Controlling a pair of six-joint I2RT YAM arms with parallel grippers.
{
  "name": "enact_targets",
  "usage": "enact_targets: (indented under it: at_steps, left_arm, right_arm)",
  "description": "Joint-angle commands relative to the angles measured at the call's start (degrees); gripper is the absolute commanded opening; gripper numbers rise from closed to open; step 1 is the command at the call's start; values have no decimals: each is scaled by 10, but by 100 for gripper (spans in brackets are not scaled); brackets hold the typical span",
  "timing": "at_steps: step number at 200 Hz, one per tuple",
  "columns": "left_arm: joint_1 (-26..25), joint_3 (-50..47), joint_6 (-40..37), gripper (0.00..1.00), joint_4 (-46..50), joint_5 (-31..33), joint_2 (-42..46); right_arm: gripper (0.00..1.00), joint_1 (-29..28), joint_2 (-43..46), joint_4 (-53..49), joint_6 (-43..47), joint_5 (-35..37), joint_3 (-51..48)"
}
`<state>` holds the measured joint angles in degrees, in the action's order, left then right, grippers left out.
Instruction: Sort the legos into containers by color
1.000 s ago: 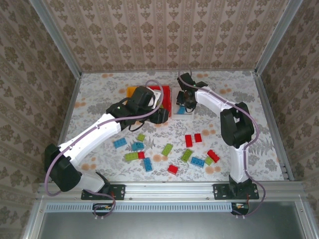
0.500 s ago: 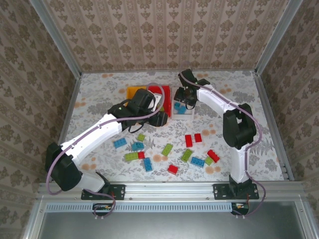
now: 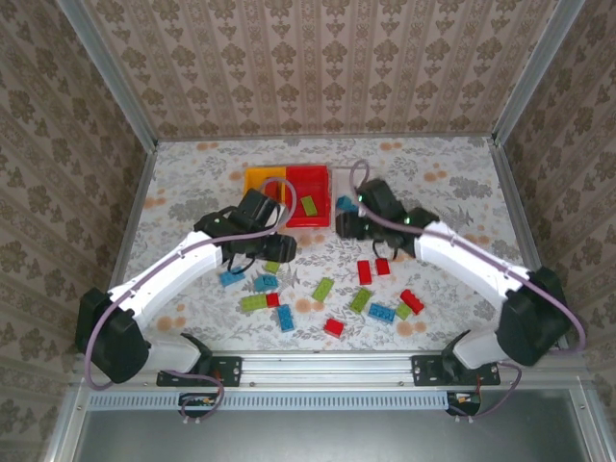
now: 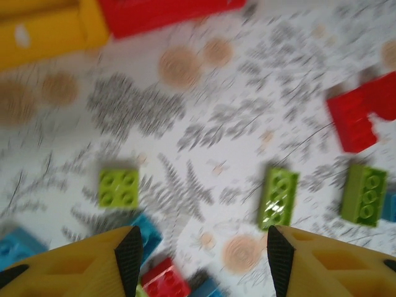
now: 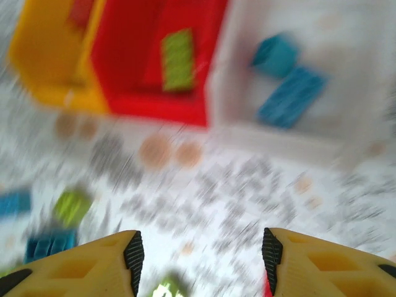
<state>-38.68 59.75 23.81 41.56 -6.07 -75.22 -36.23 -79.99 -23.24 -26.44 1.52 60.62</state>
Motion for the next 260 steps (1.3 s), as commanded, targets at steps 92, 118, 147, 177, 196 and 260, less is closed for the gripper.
enact_targets:
  at_steps: [92,118,147,177,196,260]
  left_arm:
    - [-42,-110,294,60,145,-69,42]
    - [-66,-138,389,63,96,-79,32]
    - [-76,-178,474,65,5,-74,5]
    - [-88,-152,480,66,17,-26,-46]
    - [-88,-157,484,66,-8,-12,-63]
    - [-84,-124,440,64,-1,12,-87]
  right_arm:
    - [65,-80,108,44,106,-86,-133]
    - [65,-80,98,51,117,-111,-126]
    - [66,-79,99,33,141,-125,-122]
    - [69,-74,119,26,149,-127,-125]
    - [69,-69,129,29,142,-129,-131]
    - [70,-66,140,28,126,-134,-135]
